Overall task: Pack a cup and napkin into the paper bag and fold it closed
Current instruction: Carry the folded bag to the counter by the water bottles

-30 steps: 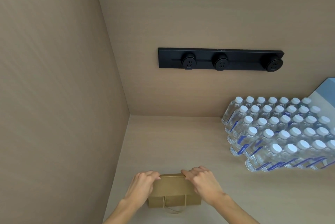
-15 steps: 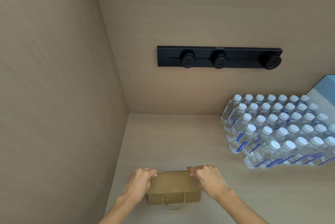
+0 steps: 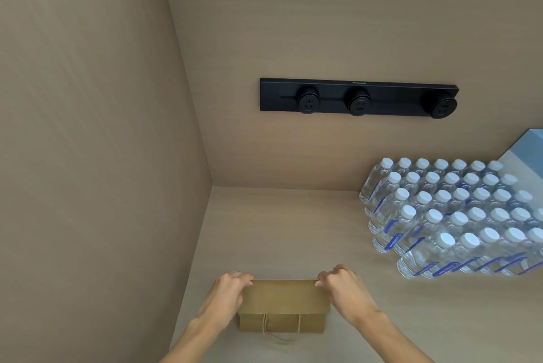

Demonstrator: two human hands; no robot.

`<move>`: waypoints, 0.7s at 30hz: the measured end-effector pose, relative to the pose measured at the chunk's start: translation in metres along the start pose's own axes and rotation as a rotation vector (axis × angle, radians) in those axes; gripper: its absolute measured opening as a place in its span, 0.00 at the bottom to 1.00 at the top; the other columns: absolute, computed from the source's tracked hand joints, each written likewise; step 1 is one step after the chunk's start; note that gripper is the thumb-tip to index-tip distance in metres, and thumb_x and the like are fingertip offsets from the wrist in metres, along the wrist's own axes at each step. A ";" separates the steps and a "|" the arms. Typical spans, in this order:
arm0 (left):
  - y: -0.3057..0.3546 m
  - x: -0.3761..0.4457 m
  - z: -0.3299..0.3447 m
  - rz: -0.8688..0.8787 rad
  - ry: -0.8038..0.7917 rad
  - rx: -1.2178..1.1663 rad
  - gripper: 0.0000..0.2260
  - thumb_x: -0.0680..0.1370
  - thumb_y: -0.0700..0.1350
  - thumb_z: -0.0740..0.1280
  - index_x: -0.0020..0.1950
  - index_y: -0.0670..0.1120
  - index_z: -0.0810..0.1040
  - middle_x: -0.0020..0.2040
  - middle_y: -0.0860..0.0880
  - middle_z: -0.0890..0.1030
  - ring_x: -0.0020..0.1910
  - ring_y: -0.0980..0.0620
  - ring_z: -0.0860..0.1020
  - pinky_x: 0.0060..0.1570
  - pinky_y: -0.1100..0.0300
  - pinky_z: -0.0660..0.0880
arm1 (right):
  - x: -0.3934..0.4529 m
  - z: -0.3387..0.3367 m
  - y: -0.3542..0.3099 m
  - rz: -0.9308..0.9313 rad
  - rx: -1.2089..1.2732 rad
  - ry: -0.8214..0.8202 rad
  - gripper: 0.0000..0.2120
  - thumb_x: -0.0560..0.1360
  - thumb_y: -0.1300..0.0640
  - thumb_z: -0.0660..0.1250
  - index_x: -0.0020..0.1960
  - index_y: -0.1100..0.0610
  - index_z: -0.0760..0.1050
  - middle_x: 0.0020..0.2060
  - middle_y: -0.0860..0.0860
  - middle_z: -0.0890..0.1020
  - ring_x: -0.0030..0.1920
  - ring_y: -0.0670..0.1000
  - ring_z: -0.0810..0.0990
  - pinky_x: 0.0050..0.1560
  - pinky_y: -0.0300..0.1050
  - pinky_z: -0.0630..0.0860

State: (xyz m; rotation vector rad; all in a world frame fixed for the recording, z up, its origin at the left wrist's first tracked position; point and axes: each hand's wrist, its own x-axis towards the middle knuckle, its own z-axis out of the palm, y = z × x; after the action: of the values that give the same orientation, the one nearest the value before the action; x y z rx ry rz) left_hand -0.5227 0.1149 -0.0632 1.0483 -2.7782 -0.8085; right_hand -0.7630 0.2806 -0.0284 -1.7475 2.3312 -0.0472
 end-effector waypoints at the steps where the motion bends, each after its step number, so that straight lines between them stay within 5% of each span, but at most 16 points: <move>1: -0.001 -0.001 0.001 0.006 0.007 -0.001 0.30 0.64 0.25 0.55 0.58 0.45 0.81 0.56 0.47 0.83 0.60 0.49 0.79 0.59 0.61 0.74 | -0.001 0.000 0.001 -0.018 0.029 0.007 0.09 0.79 0.56 0.61 0.43 0.54 0.77 0.36 0.55 0.81 0.53 0.59 0.77 0.41 0.46 0.65; 4: -0.001 -0.001 0.000 0.017 0.024 -0.012 0.32 0.64 0.23 0.55 0.63 0.44 0.79 0.61 0.45 0.81 0.70 0.51 0.72 0.68 0.66 0.64 | -0.006 -0.003 0.001 -0.035 0.008 -0.017 0.10 0.75 0.65 0.58 0.43 0.51 0.69 0.36 0.50 0.72 0.53 0.57 0.76 0.41 0.44 0.61; 7: 0.002 0.000 -0.003 0.037 0.002 -0.039 0.34 0.66 0.21 0.54 0.65 0.44 0.77 0.64 0.46 0.80 0.75 0.53 0.62 0.67 0.74 0.52 | -0.007 -0.001 0.002 -0.039 0.009 -0.067 0.16 0.67 0.71 0.53 0.47 0.56 0.71 0.39 0.53 0.78 0.51 0.58 0.76 0.41 0.47 0.65; 11: 0.006 0.002 -0.008 0.075 -0.012 -0.047 0.35 0.63 0.19 0.53 0.64 0.41 0.77 0.63 0.44 0.80 0.73 0.51 0.66 0.68 0.78 0.42 | -0.009 0.008 0.010 -0.049 0.012 -0.022 0.34 0.61 0.72 0.49 0.63 0.54 0.72 0.48 0.53 0.83 0.52 0.59 0.77 0.44 0.45 0.66; 16: -0.005 -0.003 -0.006 -0.005 -0.021 -0.112 0.36 0.66 0.20 0.51 0.65 0.47 0.78 0.63 0.42 0.81 0.73 0.52 0.68 0.67 0.69 0.62 | -0.017 0.013 0.011 -0.007 0.089 -0.009 0.31 0.64 0.70 0.53 0.64 0.51 0.72 0.51 0.49 0.83 0.54 0.58 0.76 0.54 0.46 0.74; 21: -0.005 -0.005 -0.006 -0.032 -0.036 -0.098 0.14 0.82 0.39 0.59 0.63 0.48 0.80 0.62 0.47 0.82 0.71 0.52 0.71 0.68 0.66 0.64 | -0.016 0.011 0.004 0.003 0.098 -0.020 0.34 0.63 0.68 0.54 0.67 0.51 0.71 0.57 0.49 0.81 0.59 0.57 0.75 0.64 0.44 0.69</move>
State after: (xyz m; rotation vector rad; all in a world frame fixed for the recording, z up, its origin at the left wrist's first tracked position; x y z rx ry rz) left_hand -0.5147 0.1123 -0.0598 1.0737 -2.7262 -0.9663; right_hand -0.7608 0.2980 -0.0372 -1.6906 2.2764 -0.1397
